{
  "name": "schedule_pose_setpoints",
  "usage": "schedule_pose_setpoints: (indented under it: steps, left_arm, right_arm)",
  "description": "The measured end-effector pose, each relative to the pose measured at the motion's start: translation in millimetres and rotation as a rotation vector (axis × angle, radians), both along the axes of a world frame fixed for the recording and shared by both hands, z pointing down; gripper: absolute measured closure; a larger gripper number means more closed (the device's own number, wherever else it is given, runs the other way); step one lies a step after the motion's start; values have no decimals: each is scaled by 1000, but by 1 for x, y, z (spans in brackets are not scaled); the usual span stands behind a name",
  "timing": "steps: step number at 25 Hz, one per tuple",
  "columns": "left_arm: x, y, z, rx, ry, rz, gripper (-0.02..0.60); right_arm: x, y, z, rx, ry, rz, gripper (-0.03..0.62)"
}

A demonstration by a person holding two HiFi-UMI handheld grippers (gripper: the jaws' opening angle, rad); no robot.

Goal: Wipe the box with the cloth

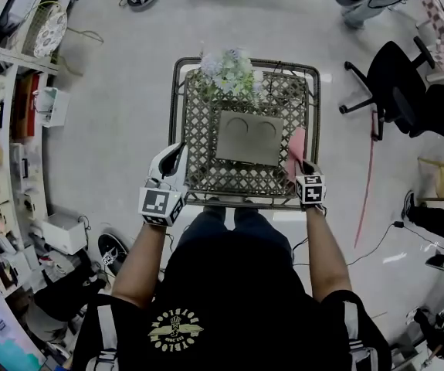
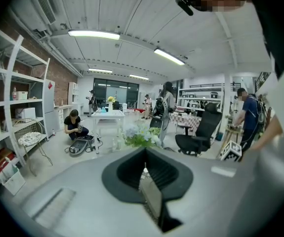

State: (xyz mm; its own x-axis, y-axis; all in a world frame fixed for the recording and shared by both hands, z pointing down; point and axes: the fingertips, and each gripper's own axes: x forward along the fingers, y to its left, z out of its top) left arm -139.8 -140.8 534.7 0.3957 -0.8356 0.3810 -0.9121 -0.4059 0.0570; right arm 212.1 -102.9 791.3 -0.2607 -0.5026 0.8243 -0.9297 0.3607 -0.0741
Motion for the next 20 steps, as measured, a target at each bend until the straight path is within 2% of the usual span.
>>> schedule_pose_setpoints:
  steps: [8,14,20]
  left_arm:
    - [-28,-4,-9,4,40,-6,581]
    - [-50,-7,-6,-11,57,-31,581]
    - [-77,-9,-7,-21,68,-25,581]
  right_arm:
    - [-82,-22,-49,34,-83,-87,569]
    - [-130,-40,-52,10,-88,-132,569]
    - [-196,-61,-42,5,-110,-186,569]
